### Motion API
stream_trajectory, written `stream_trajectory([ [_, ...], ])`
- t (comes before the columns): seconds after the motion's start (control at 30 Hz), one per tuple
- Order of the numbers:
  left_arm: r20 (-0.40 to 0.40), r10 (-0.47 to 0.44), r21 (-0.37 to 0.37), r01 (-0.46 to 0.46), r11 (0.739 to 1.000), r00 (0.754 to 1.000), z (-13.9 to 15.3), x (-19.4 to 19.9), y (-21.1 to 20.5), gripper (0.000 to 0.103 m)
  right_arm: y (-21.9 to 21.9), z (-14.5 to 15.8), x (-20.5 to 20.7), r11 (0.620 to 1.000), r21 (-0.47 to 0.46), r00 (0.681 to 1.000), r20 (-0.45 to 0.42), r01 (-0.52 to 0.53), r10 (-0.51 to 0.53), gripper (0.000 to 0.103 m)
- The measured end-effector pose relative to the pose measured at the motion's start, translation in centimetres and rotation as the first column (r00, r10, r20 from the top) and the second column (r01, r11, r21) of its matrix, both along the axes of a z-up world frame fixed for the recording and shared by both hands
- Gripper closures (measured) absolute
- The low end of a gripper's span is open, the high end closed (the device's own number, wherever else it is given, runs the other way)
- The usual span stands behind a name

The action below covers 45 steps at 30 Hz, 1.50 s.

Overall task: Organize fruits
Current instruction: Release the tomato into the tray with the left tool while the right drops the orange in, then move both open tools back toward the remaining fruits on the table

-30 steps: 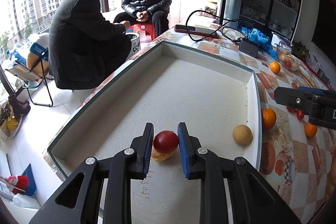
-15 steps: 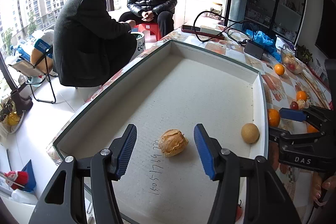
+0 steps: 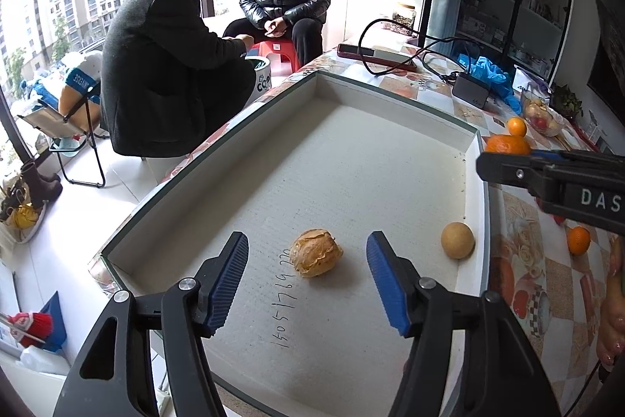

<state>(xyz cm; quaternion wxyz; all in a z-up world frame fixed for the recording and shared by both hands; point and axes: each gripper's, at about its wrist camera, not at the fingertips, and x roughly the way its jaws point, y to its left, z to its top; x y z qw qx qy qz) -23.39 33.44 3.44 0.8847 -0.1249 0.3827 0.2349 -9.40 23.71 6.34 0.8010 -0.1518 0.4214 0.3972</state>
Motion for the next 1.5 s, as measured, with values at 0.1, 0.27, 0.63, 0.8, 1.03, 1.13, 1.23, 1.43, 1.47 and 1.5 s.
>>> stream_trajectory([
  [0.1,-0.003,0.002,0.014,-0.002,1.000,1.000,0.2,-0.4,-0.5,0.024,2.4,-0.5,-0.5,1.000,-0.016,1.000,-0.014,-0.023,0.023,0.064],
  [0.27,-0.018,-0.019,0.010,0.019,1.000,1.000,0.3,-0.6,-0.9,0.021,2.3,-0.7,-0.1,1.000,-0.020,1.000,-0.030,0.004,-0.005,0.042],
  [0.63,0.084,-0.182,-0.022,0.185,0.983,0.980,3.5,0.9,-6.6,0.018,-15.7,0.3,2.4,0.906,0.040,0.907,-0.036,0.421,-0.420,0.001],
  [0.8,0.081,-0.307,-0.053,0.312,0.949,0.948,2.7,3.4,-12.7,0.017,-25.5,-3.0,2.5,0.776,-0.024,0.775,-0.052,0.630,-0.630,0.001],
  [1.03,0.022,-0.333,-0.149,0.333,0.931,0.943,-1.7,7.1,-17.2,0.017,-32.2,-6.0,0.8,0.665,-0.078,0.667,-0.002,0.743,-0.745,0.000],
  [1.13,0.003,-0.325,-0.104,0.324,0.940,0.946,-2.5,8.0,-18.0,0.016,-32.0,-6.1,0.2,0.666,-0.080,0.670,0.043,0.741,-0.741,0.000],
  [1.23,-0.004,-0.354,-0.096,0.352,0.931,0.935,-2.4,8.5,-18.3,0.016,-31.7,-6.2,0.2,0.664,-0.092,0.670,0.056,0.742,-0.741,0.000],
  [1.43,-0.065,-0.372,-0.027,0.371,0.928,0.926,-3.1,8.8,-19.5,0.011,-31.6,-6.3,0.2,0.660,-0.088,0.665,0.058,0.746,-0.744,0.000],
  [1.47,-0.074,-0.387,-0.023,0.386,0.922,0.919,-3.2,8.9,-19.8,0.009,-31.6,-6.3,0.2,0.660,-0.087,0.665,0.058,0.746,-0.745,0.000],
  [1.5,-0.083,-0.400,-0.024,0.400,0.916,0.913,-3.3,8.9,-20.1,0.005,-31.6,-6.3,0.2,0.660,-0.087,0.665,0.059,0.746,-0.744,0.000],
])
